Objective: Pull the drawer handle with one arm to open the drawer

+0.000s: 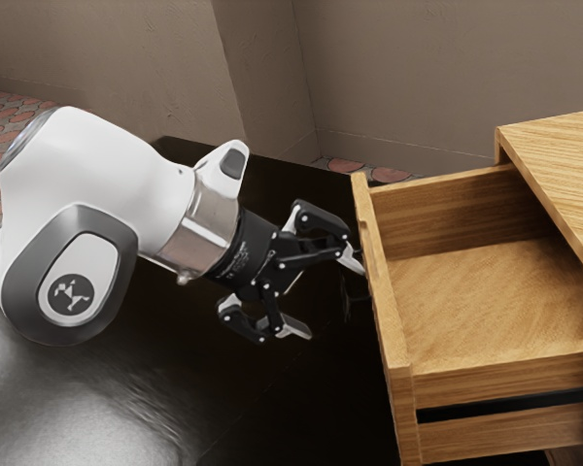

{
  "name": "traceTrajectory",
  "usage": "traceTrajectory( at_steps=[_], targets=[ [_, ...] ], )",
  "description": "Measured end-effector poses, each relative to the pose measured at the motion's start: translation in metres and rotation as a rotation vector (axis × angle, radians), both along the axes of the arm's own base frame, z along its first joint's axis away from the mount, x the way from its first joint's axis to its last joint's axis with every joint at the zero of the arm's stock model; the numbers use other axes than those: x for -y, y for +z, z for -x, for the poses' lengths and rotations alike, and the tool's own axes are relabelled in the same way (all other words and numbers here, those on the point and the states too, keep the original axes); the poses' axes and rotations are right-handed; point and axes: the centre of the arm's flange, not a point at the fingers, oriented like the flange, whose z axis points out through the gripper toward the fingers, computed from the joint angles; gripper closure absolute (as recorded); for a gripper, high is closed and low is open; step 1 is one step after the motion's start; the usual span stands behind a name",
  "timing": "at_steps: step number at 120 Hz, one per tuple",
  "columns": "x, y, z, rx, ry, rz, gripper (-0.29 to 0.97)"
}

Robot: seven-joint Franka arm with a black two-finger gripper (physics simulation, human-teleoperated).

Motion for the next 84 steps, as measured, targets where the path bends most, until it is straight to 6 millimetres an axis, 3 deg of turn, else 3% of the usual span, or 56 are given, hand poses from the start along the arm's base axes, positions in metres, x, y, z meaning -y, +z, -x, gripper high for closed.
traceTrajectory(
  at_steps=[57, 84],
  targets=[
    [-0.034, 0.001, 0.03, 0.009, 0.04, 0.02, 0.0],
    [-0.04, 0.002, 0.046, 0.017, 0.044, 0.018, 0.0]
  ],
)
